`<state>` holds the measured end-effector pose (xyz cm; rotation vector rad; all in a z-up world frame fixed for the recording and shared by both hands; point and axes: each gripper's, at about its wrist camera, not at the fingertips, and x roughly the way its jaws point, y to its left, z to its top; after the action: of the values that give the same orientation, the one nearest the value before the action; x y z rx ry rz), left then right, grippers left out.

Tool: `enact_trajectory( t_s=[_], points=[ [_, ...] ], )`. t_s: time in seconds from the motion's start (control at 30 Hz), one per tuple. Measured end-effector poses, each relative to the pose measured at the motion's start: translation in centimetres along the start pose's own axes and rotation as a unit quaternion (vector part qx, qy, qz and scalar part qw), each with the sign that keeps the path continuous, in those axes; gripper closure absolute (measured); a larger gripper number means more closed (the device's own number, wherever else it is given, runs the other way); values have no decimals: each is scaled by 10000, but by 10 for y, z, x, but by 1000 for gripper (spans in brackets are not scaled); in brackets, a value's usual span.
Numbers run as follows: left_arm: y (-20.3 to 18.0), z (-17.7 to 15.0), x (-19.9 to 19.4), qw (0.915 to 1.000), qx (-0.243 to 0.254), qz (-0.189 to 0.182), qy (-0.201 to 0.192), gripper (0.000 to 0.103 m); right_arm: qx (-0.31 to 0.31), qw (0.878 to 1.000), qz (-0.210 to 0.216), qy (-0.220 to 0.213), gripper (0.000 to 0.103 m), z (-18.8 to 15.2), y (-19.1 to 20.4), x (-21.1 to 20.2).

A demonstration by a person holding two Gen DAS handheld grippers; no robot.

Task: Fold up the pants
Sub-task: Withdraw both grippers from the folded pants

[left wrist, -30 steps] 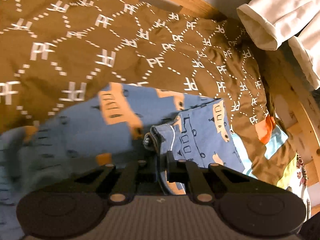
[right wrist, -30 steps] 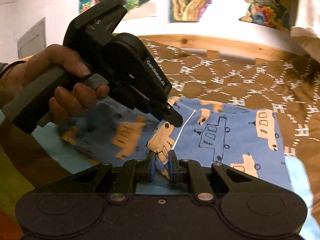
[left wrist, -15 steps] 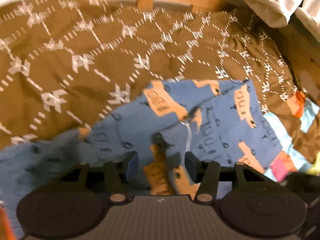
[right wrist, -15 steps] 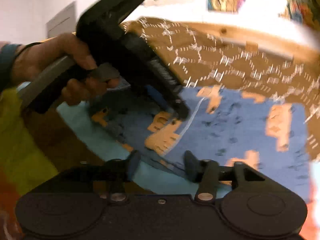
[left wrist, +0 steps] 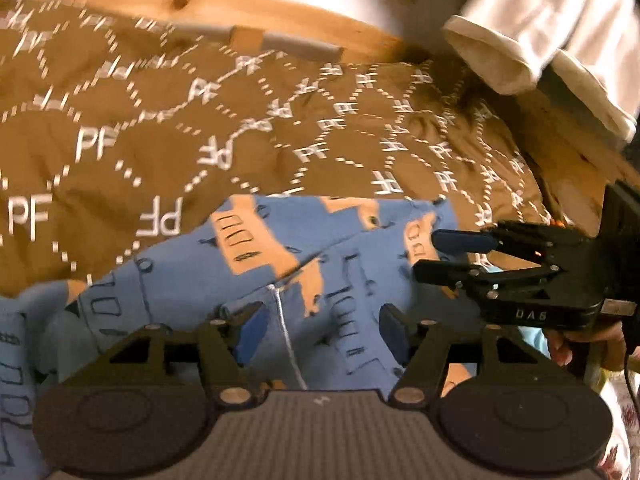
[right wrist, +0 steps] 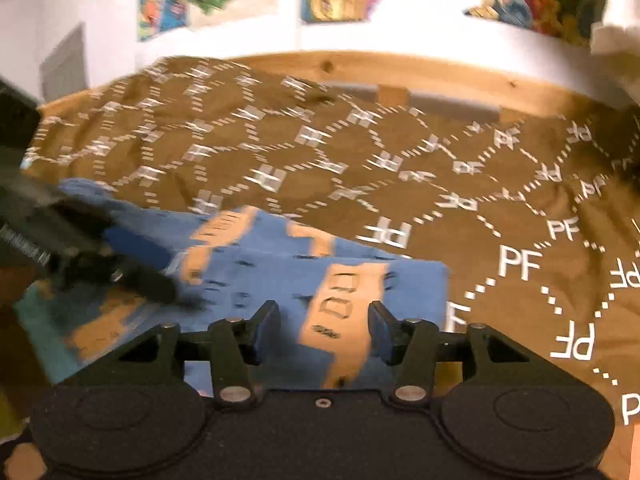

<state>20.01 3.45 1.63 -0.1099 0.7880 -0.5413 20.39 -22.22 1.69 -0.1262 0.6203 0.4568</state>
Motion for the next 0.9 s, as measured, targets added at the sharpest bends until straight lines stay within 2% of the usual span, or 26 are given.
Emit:
enact_trajectory(
  t_s=[0.13, 0.2, 0.23, 0.27, 0.33, 0.37, 0.43, 0.47, 0.53, 0.57, 0.63, 0.67, 0.73, 0.8, 0.9],
  points=[
    [25, 4, -6, 9967, -703, -404, 5, 36, 426, 9990, 55, -93, 51, -2, -21, 4],
    [24, 4, -16, 9970, -693, -348, -13, 32, 539, 9984, 46, -146, 43, -4, -22, -4],
    [19, 2, -24, 9983, -521, -232, -74, 25, 519, 9985, -1, -167, 40, -5, -18, -13],
    [14, -1, -30, 9992, -341, -105, -155, 19, 438, 9989, -30, -168, 39, -8, -13, -21],
    [7, -10, -38, 9995, -6, 77, -309, 19, -55, 9998, -83, -156, 39, -16, 6, -40],
    [8, -18, -38, 9996, 29, 123, -261, 19, -350, 9992, -158, -94, 39, -20, 15, -42],
    [13, -28, -29, 9995, -114, 287, -15, 20, -1105, 9916, -642, 185, 38, -40, 36, -39],
    [17, -35, -23, 9991, -173, 383, 92, 20, -1264, 9886, -766, 298, 35, -50, 41, -34],
    [18, -42, -27, 9989, -119, 459, -19, 20, -1367, 9861, -927, 197, 26, -62, 44, -29],
    [15, -43, -36, 9986, -72, 514, -92, 17, -1326, 9851, -1093, 112, 17, -61, 45, -29],
    [11, -47, -54, 9979, -29, 580, -284, 7, -1227, 9838, -1304, -119, 12, -56, 48, -35],
    [11, -51, -68, 9965, -81, 694, -464, 5, -1179, 9838, -1320, -294, 4, -53, 51, -42],
    [13, -58, -93, 9921, -242, 917, -823, 5, -1115, 9837, -1259, -631, 1, -50, 58, -53],
    [19, -71, -120, 9802, -677, 1333, -1297, 5, -1087, 9834, -1171, -855, 1, -48, 72, -58],
    [33, -89, -146, 9626, -1331, 1733, -1601, 7, -997, 9868, -878, -927, 1, -45, 93, -49]
  ],
)
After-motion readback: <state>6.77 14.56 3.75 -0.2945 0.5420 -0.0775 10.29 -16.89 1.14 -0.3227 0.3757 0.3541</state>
